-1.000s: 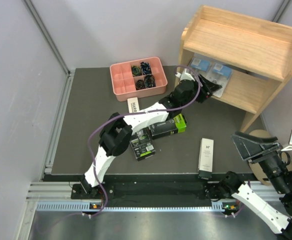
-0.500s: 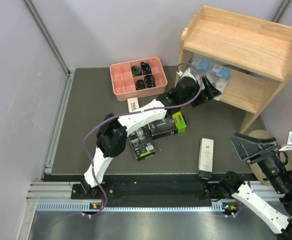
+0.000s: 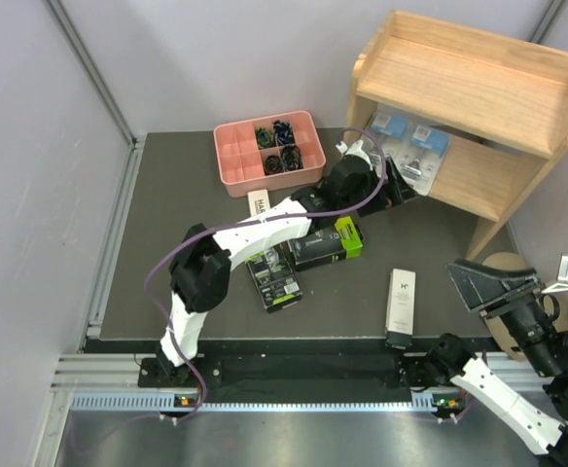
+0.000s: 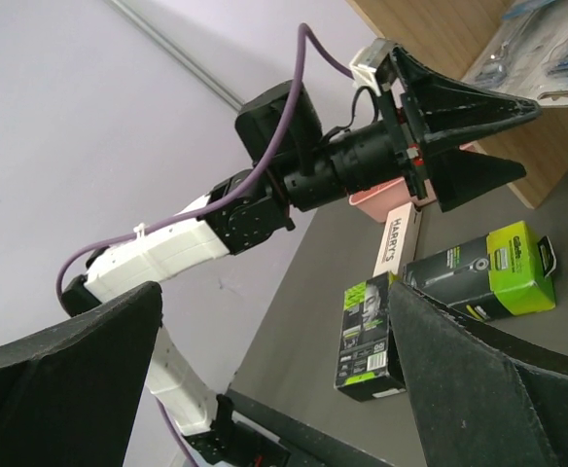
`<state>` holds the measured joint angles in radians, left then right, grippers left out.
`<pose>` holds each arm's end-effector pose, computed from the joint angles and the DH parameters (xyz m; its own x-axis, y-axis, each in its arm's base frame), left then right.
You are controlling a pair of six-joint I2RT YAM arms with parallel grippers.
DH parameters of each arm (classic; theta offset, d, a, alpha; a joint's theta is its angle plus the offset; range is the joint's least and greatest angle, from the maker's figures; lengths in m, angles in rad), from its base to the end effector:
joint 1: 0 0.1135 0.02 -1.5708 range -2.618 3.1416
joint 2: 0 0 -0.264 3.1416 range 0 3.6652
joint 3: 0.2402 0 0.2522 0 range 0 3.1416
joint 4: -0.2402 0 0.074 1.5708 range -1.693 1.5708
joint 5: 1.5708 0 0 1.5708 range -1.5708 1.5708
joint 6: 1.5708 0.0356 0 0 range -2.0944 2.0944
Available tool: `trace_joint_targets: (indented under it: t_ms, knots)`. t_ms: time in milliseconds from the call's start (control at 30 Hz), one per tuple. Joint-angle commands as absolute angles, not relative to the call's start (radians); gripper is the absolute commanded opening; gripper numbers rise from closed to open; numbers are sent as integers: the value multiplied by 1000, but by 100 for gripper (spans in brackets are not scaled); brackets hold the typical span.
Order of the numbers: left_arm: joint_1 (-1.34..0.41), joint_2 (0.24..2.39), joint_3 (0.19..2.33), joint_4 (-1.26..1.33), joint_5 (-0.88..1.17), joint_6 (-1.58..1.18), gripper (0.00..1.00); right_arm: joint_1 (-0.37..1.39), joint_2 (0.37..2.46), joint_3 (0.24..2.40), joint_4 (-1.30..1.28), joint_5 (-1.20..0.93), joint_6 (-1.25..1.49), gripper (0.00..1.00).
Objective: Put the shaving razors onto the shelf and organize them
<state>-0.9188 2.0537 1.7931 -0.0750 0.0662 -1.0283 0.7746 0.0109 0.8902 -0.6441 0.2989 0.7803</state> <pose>0.3004 -0.3974 0.3061 -0.8149 -0.3408 -0.4688 0.2579 0.5111 -0.8199 -0.0134 -0.0277 0.3685 -0.2079 0.7372 -0.6429 -0.4468 0.5131 0.7329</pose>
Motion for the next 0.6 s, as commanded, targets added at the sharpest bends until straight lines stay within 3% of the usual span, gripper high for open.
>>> trace_joint_targets:
  t_ms: [0,233,567]
  knots:
    - [-919,1930,1752,57,94,-937,99,772,-72,881,-629,298,788,99]
    - [-920,1801,1586,130,135,-876,99,772,-17,881,-632,275,795,99]
    - [-925,1580,1441,-155,9,-723,99,770,109,842,-742,302,825,99]
